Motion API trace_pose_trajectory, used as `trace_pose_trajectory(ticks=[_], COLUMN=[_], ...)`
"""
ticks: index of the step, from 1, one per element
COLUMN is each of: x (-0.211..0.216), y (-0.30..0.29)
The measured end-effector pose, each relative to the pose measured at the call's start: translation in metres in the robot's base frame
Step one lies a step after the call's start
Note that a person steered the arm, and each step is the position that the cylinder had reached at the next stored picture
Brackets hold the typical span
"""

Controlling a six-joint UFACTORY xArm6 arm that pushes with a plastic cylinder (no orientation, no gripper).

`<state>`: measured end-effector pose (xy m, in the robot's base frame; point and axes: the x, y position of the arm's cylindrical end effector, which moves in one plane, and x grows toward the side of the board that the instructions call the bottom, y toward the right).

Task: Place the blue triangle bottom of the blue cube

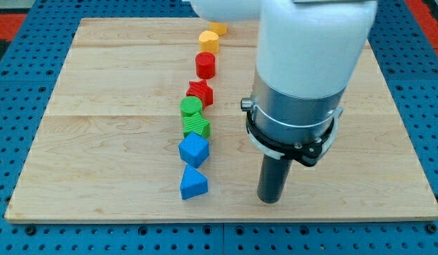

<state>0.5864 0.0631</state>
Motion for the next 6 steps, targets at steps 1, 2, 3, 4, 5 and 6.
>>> trace_pose_trajectory(ticks=[1, 2, 3, 4, 5, 6], x=[0.0, 0.0, -0.013, -0.032, -0.061, -0.077], y=[-0.001, -0.001, -0.006, -0.005, 0.004, 0.003])
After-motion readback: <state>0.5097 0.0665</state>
